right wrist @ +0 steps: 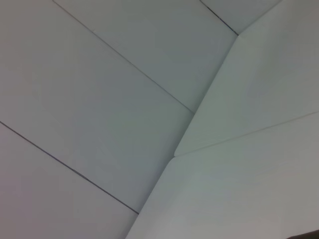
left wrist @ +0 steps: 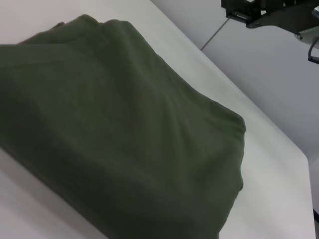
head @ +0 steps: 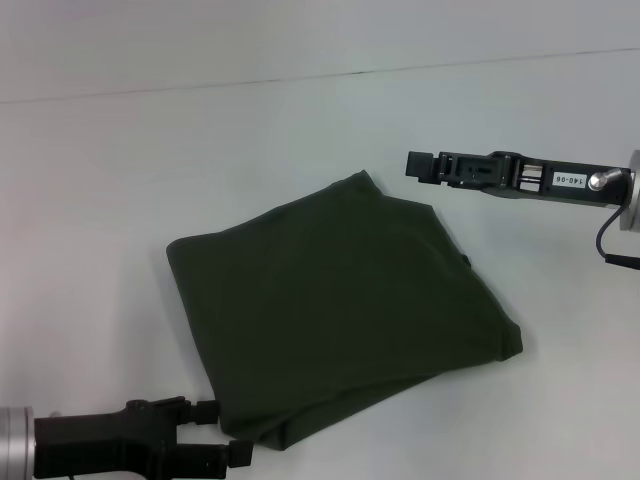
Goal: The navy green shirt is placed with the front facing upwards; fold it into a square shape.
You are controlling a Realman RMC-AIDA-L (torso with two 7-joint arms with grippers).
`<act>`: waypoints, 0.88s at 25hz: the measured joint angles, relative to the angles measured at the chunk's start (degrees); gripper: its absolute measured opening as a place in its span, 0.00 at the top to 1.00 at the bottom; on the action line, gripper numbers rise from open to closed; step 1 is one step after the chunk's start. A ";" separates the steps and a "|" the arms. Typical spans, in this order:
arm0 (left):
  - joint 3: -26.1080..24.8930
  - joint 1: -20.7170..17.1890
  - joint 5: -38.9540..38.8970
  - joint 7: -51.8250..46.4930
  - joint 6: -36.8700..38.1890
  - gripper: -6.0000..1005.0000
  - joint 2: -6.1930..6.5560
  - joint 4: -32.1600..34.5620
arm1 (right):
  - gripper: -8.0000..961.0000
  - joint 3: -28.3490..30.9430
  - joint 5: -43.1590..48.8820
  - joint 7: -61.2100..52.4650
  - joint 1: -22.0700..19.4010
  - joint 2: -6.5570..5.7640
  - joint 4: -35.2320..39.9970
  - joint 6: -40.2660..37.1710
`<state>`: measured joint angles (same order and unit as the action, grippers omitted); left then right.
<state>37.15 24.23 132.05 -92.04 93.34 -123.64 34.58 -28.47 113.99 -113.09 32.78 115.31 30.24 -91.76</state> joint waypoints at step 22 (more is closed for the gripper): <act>0.29 1.75 0.05 -0.55 -1.98 0.04 -0.09 -1.42 | 0.29 0.35 -0.01 -0.20 -0.18 -0.10 -0.26 -0.79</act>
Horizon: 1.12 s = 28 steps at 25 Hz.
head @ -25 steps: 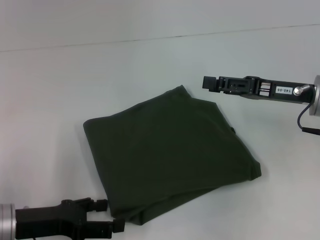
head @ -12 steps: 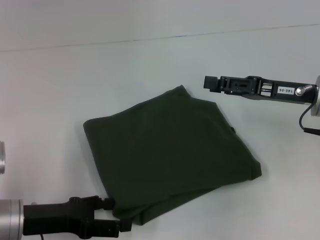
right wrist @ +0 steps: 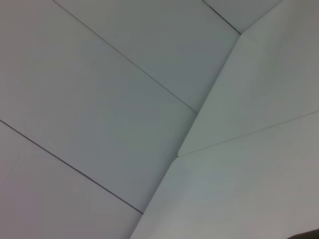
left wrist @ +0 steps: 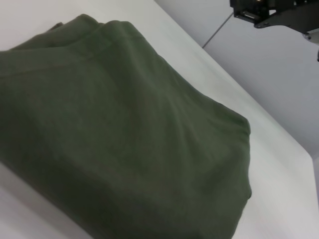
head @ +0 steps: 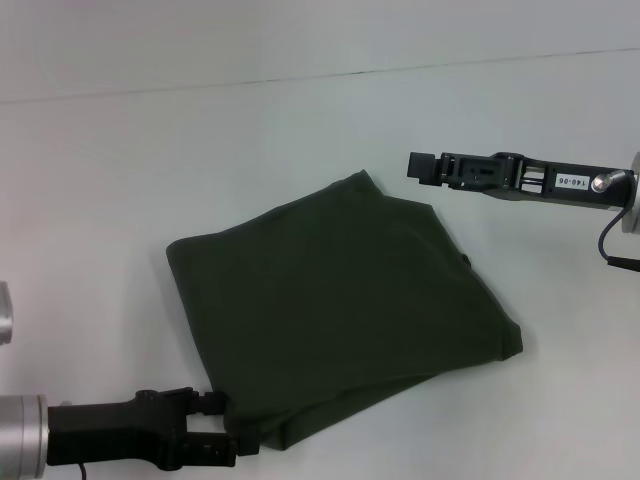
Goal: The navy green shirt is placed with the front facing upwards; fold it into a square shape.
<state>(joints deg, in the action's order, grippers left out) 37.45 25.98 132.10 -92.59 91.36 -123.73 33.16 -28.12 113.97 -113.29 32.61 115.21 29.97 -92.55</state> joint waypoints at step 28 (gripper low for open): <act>0.12 0.77 1.43 -7.89 5.77 0.04 2.54 3.59 | 0.29 0.08 -0.07 -0.79 -0.19 -0.09 0.21 0.01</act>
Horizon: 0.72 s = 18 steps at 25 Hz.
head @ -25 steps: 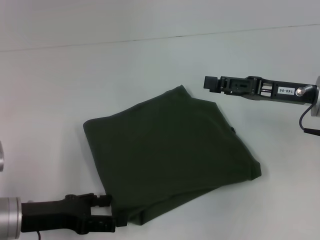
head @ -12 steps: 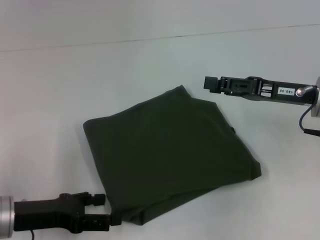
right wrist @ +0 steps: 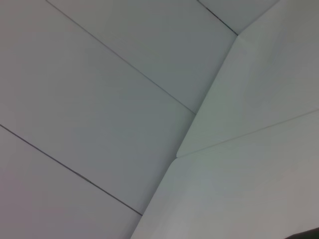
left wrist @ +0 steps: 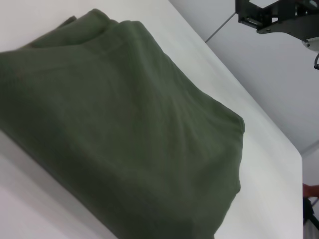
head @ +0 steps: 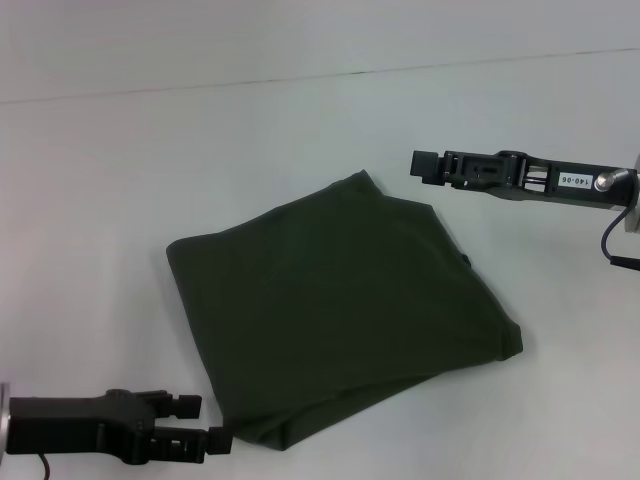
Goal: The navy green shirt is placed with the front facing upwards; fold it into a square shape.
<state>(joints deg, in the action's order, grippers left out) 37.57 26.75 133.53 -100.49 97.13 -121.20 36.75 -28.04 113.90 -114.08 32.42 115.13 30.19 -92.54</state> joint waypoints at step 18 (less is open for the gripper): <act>1.85 2.18 0.24 -3.29 -3.04 0.06 -0.88 -1.53 | 0.29 0.00 0.00 0.00 0.01 -0.18 0.05 -0.13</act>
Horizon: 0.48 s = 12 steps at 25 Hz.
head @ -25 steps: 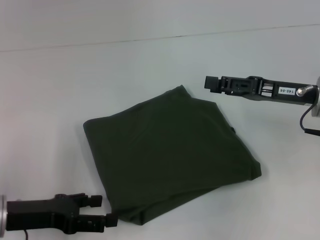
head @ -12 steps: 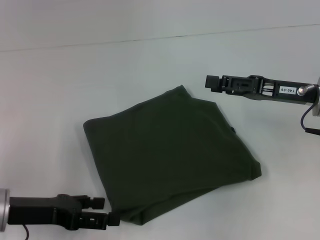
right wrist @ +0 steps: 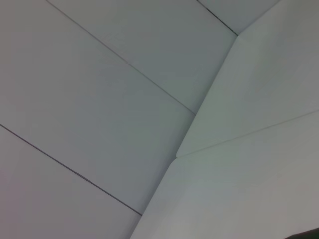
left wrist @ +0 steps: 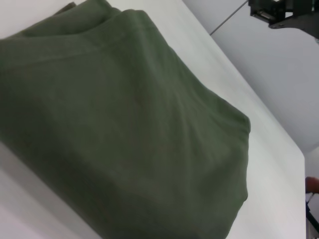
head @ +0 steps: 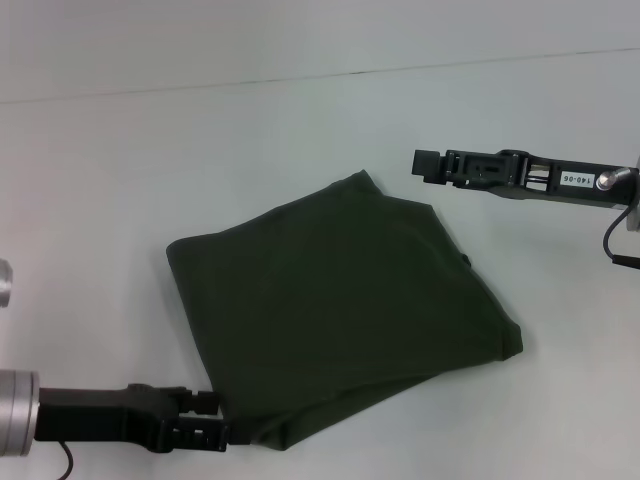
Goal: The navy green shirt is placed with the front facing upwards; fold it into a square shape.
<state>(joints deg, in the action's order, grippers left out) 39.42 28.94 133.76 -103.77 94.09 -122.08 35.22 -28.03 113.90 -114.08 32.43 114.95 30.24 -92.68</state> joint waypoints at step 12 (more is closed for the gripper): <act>1.12 0.45 0.73 -0.26 -0.45 0.07 -0.27 -0.61 | 0.29 0.00 0.00 -0.07 0.00 -0.07 0.00 -0.05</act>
<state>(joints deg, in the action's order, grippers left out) 40.54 29.39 134.50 -104.04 93.64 -122.35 34.61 -28.04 113.90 -114.15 32.43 114.88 30.23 -92.73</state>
